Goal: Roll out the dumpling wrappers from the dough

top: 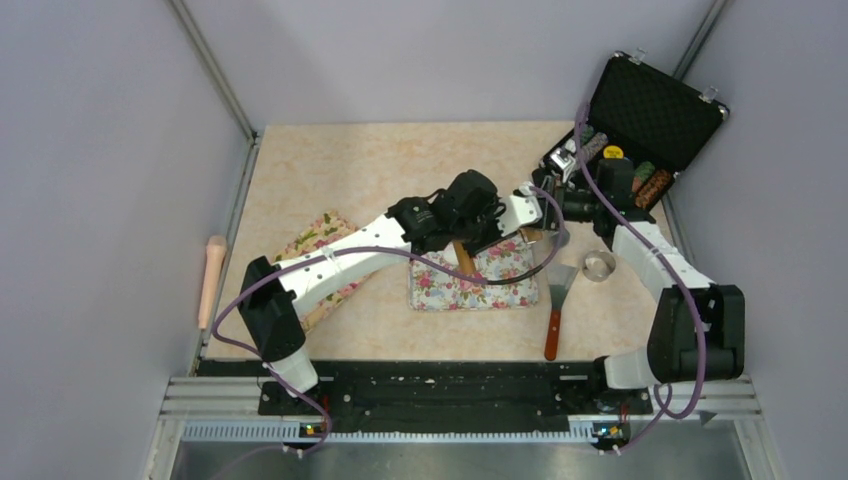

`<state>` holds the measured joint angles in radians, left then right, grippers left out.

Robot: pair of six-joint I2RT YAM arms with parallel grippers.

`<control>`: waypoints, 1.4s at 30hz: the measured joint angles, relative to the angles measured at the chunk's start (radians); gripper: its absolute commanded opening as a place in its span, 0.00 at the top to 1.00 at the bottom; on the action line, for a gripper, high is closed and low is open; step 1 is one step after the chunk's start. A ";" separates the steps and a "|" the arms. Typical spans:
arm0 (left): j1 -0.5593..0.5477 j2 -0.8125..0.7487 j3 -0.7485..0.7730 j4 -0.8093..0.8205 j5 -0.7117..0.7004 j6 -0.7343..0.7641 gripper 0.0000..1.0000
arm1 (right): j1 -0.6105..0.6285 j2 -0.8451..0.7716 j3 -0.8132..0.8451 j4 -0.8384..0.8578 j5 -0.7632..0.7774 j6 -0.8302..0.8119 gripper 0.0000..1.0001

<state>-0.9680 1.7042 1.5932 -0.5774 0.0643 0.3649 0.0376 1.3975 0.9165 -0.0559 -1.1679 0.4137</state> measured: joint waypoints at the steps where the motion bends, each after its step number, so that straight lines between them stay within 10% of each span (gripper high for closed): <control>1: -0.002 0.000 0.002 -0.002 0.001 0.000 1.00 | 0.010 0.004 0.000 -0.007 -0.003 -0.007 0.19; 8: -0.006 0.000 0.006 -0.009 0.010 0.000 1.00 | 0.043 0.021 -0.012 0.014 -0.039 0.003 0.43; 26: -0.016 0.001 0.023 -0.051 0.005 0.000 1.00 | 0.065 0.021 -0.053 0.083 -0.104 0.043 0.43; 33: -0.018 0.005 0.027 -0.079 -0.007 0.007 1.00 | 0.080 0.019 -0.053 0.105 -0.136 0.078 1.00; 42: -0.027 0.007 0.027 -0.084 -0.035 0.005 0.93 | 0.085 0.001 -0.053 0.085 -0.134 0.045 1.00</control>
<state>-0.9947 1.7111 1.6199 -0.6617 0.0296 0.3698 0.1223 1.3983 0.8639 0.0296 -1.3014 0.4591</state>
